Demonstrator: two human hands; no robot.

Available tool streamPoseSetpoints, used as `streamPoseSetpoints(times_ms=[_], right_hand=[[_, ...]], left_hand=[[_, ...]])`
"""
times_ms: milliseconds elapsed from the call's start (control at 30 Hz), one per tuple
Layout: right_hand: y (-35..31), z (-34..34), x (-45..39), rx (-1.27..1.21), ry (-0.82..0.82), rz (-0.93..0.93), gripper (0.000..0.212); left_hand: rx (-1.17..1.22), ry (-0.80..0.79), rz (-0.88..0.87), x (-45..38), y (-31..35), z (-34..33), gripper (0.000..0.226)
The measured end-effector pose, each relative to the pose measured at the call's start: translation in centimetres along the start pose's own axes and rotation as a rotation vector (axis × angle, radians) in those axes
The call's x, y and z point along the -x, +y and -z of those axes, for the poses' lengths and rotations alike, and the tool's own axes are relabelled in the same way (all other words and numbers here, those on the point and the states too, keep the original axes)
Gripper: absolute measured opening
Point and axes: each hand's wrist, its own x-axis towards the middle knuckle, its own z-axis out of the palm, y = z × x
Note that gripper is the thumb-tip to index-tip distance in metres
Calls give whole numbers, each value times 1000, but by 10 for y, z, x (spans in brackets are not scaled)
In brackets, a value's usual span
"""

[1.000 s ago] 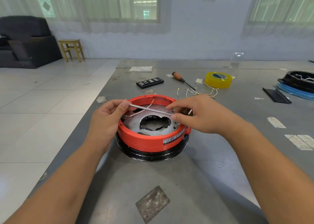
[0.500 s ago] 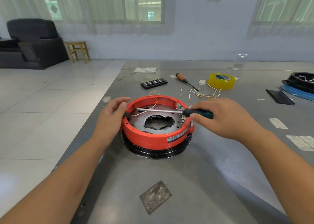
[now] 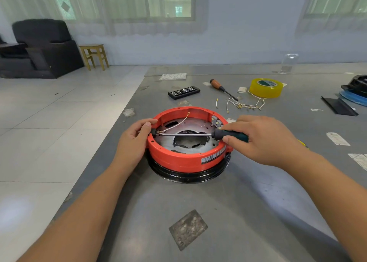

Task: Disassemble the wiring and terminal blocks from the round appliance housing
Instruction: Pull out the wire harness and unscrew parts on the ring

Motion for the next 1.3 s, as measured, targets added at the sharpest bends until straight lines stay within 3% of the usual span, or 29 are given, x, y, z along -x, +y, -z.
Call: streamPoseSetpoints(times_ms=[367,500,567,767,933,1133,1300], right_hand=[[-8,0,3,1,-39,-20,53],[-22,3,12,48,-34,-34,50],[-32,2,20,78,-2,-34,53],[-56,-2,36,150,18,-86,57],[-65,1,41,233,27,-31,60],[-64,9,45,90,5,94,44],[-68,4,48,47,86,163,34]], left_hand=[[-38,37,2,3,4,-2,29],[-113,137,35,2,5,-3,15],[-174,181,78,1,6,-2,22],[-315,19,150,-3,11,4,48],[-356,2,128,-5,13,3,47],[-440,28,110,-9,15,0,50],[-438,27,79,-9,15,1,47]])
